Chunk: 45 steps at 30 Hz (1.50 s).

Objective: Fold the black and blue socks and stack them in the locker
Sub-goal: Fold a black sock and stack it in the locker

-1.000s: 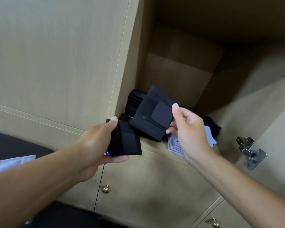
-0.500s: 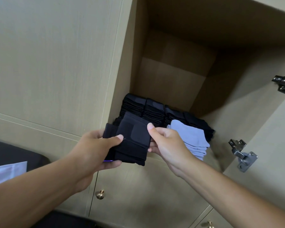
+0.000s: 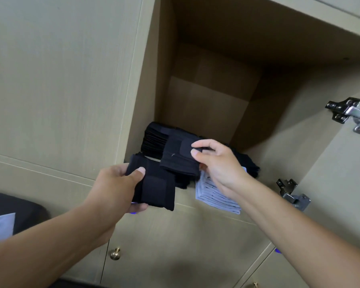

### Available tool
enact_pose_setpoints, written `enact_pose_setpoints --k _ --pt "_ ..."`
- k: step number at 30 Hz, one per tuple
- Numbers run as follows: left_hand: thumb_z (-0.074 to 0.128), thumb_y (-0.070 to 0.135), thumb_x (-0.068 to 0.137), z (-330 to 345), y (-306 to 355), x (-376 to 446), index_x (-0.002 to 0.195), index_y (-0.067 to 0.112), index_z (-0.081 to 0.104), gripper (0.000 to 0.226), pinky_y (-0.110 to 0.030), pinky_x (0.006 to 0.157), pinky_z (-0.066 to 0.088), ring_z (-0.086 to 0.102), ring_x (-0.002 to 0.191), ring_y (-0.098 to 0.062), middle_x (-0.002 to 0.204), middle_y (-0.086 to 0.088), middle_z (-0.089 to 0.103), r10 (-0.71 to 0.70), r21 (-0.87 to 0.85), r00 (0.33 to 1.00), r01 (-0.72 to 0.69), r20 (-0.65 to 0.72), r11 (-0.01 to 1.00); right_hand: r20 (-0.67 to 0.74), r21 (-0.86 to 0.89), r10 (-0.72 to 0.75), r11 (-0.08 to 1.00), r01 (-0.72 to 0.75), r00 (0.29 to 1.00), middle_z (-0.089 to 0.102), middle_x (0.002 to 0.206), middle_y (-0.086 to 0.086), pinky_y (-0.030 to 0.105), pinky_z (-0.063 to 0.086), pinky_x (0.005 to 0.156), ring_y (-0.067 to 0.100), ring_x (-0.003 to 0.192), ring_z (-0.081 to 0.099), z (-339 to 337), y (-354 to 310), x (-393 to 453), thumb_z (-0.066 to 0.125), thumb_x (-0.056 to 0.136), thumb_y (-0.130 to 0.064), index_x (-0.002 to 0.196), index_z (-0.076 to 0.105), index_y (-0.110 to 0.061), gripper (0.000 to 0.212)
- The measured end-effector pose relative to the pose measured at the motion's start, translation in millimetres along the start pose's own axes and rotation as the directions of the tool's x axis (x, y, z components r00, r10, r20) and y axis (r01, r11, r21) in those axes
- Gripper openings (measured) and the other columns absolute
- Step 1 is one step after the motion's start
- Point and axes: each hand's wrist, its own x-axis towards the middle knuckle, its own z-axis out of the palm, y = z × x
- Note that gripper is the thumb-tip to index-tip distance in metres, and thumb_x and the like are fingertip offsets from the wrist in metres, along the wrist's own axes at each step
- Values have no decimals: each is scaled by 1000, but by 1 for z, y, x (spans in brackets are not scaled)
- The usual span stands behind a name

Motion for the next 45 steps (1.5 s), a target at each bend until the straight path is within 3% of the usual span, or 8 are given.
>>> enact_pose_setpoints --k 3,9,14,17,20,25,38,45 --pt "59 18 103 4 -2 3 95 18 70 14 -27 44 56 67 77 -29 95 -11 69 38 42 999 -39 22 998 -86 -23 -53 998 51 995 71 108 12 42 51 105 24 109 65 -19 -4 31 73 90 -11 88 79 -22 13" --pt "57 21 103 7 -2 4 98 22 71 15 -38 58 60 66 68 -26 98 -12 73 117 112 992 -121 49 986 -246 -9 -15 1000 13 969 73 106 8 36 59 92 24 103 68 -60 -21 85 70 93 -4 87 75 -15 13" --pt "57 23 104 10 -4 6 100 23 74 17 -49 71 60 64 58 -24 91 -9 74 131 131 990 -137 53 982 -269 43 101 995 -93 958 68 114 17 26 56 67 28 102 67 -84 -17 118 58 95 9 97 71 -8 21" --pt "58 23 103 11 -7 10 96 23 74 18 -51 68 60 65 60 -25 88 -9 75 132 142 990 -138 51 980 -260 56 162 987 -153 952 66 116 19 27 55 70 26 97 66 -90 -9 128 53 96 13 107 69 -5 26" --pt "59 20 102 11 -10 14 91 20 74 18 -37 54 57 64 60 -24 86 -11 73 138 141 990 -142 41 980 -257 32 206 978 -204 944 64 118 20 32 55 80 29 105 63 -92 1 134 50 97 14 110 69 -3 28" --pt "59 19 102 11 -13 17 89 16 74 20 -31 47 53 61 58 -21 77 -7 70 136 133 989 -142 56 981 -229 -4 259 964 -266 938 62 124 19 32 54 88 31 116 61 -93 17 146 51 97 13 111 69 -3 28" --pt "60 20 101 9 -17 20 91 20 75 18 -27 44 51 67 66 -21 72 1 73 140 139 988 -147 62 979 -346 -522 95 807 -275 933 72 105 9 29 53 93 24 103 66 -88 30 159 69 90 2 79 71 -13 19" --pt "59 21 103 3 -13 18 91 19 74 20 -32 49 55 65 67 -26 86 -10 73 141 156 988 -150 67 976 -332 -572 62 780 -253 941 72 107 10 32 55 94 26 103 67 -84 22 151 74 87 -4 81 71 -13 11"
